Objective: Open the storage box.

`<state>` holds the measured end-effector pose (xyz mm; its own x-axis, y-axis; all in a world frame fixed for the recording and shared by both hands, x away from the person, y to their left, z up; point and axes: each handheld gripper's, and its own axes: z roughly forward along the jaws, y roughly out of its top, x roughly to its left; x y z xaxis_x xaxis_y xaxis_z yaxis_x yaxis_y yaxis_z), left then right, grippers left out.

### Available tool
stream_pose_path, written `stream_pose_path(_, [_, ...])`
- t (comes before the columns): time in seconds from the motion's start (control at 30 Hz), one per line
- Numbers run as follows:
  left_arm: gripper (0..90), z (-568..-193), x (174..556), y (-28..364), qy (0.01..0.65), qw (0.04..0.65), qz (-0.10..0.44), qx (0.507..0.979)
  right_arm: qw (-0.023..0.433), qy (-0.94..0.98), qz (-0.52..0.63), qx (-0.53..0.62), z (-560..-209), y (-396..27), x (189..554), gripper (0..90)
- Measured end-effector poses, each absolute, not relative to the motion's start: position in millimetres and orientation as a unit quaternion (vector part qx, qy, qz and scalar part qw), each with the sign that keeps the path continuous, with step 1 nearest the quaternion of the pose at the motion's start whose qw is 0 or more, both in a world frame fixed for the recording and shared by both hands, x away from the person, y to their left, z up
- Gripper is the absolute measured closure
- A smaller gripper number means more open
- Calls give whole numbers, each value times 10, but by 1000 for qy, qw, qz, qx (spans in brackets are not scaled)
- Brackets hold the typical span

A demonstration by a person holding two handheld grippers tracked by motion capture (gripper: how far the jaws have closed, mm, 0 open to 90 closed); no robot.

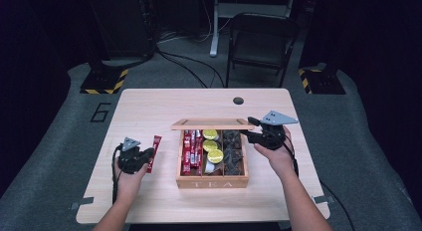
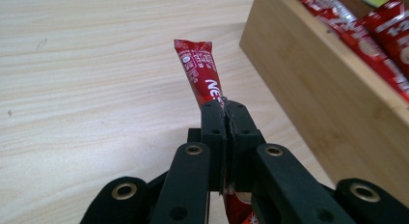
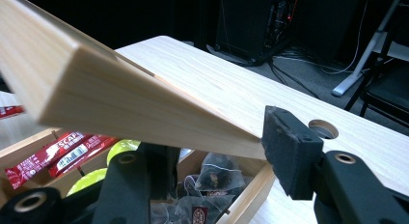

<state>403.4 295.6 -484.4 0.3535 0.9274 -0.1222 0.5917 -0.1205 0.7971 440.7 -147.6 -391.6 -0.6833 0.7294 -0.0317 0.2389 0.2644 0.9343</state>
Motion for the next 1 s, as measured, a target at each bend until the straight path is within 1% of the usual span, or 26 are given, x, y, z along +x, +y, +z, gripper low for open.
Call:
stream_pose_path(0.3, [873,-5049,4132,3092,559,370,204,714,237,760,515,318,-3918,-1474,4405,487])
stream_pose_path(0.43, [869,-5088,4155,3120,566,356,208,714,236,761,515,316,-3918,-1476,4402,487])
stream_pose_path(0.53, [866,-5112,4163,3142,571,346,202,717,237,761,515,315,-3919,-1477,4403,487])
stream_pose_path(0.67, [859,-5119,4173,3169,571,343,200,718,238,761,515,315,-3920,-1476,4403,487])
stream_pose_path(1.0, [791,-5138,4179,3169,577,342,201,713,237,761,515,315,-3920,-1477,4403,487])
